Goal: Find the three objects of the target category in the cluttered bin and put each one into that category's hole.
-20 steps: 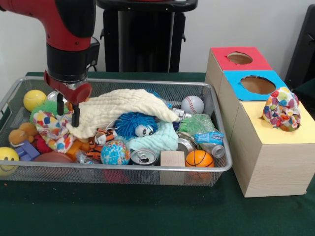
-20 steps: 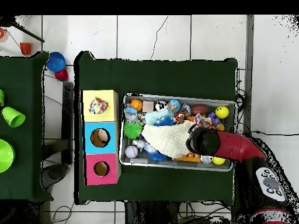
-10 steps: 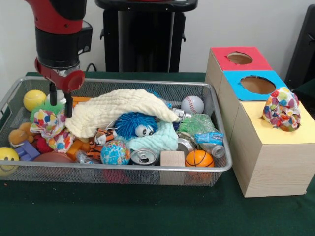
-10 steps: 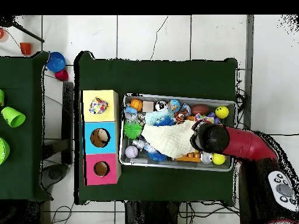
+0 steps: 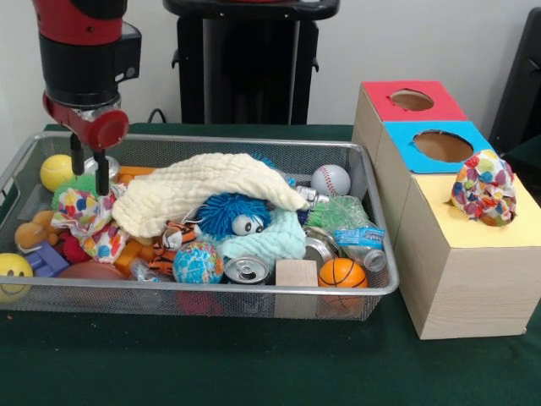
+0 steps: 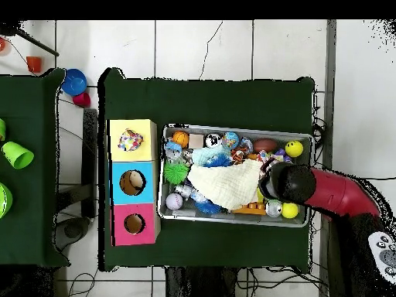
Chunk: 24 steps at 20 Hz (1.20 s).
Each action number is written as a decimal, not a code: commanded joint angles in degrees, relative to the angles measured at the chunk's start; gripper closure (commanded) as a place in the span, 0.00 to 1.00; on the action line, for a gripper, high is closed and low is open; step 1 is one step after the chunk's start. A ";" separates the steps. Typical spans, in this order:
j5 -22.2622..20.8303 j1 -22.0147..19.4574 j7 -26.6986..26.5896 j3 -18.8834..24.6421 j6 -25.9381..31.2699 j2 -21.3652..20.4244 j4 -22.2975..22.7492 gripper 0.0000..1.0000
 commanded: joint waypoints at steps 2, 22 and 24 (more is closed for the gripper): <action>-4.94 1.90 -2.22 2.61 -6.69 7.83 -0.55 0.00; -6.86 1.86 -3.39 0.26 -14.65 16.02 -6.30 0.00; -7.11 1.05 -4.32 0.91 -14.22 16.06 -6.63 0.00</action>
